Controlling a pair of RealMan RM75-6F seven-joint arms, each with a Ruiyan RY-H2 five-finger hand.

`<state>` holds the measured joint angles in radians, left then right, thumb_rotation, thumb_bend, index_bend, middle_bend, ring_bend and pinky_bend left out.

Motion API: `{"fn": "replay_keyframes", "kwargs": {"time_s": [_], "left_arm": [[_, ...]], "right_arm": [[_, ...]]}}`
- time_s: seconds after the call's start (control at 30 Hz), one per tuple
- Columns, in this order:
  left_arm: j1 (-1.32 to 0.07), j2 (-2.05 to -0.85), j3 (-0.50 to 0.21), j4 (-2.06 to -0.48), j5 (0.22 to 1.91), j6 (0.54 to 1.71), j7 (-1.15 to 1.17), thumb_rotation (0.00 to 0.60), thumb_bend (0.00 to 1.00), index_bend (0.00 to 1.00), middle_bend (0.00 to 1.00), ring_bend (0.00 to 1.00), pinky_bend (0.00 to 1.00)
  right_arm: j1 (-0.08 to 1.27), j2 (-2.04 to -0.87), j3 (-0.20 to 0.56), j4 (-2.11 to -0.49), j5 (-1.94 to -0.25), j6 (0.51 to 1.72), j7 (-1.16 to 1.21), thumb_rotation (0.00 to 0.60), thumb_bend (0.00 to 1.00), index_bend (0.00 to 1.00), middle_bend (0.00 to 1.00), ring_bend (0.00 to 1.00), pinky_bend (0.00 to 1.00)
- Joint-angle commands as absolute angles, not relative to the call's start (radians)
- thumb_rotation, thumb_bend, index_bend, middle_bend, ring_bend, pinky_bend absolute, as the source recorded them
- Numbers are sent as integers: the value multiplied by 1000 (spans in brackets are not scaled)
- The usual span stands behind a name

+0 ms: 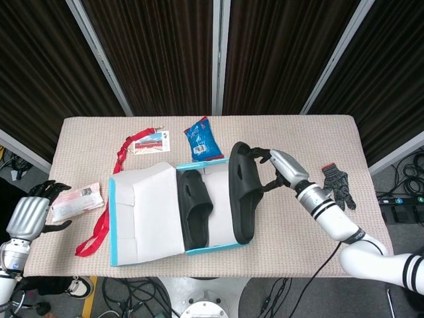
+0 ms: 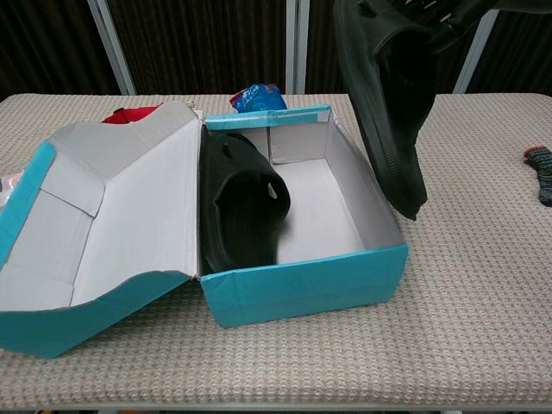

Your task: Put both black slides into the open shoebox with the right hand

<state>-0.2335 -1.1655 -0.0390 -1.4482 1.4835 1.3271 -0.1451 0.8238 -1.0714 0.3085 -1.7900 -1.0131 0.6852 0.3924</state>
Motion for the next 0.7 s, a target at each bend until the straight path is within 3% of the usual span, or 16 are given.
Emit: {"fn": "replay_keyframes", "kwargs": {"time_s": [0.03, 0.3, 0.7], "left_arm": [[-233, -1164, -41, -1450, 1483, 1330, -145, 600, 117, 239, 230, 123, 189], [-239, -1169, -46, -1445, 1482, 1328, -140, 600, 117, 239, 229, 123, 189], [-231, -1173, -46, -1427, 1478, 1337, -156, 600, 117, 239, 229, 124, 189]], "right_arm": [[792, -1156, 328, -1692, -1163, 630, 541, 600, 155, 487, 445, 225, 296], [806, -1264, 304, -1558, -1318, 618, 690, 600, 154, 487, 445, 225, 296], [851, -1368, 263, -1441, -1376, 643, 666, 600, 154, 487, 445, 225, 297]]}}
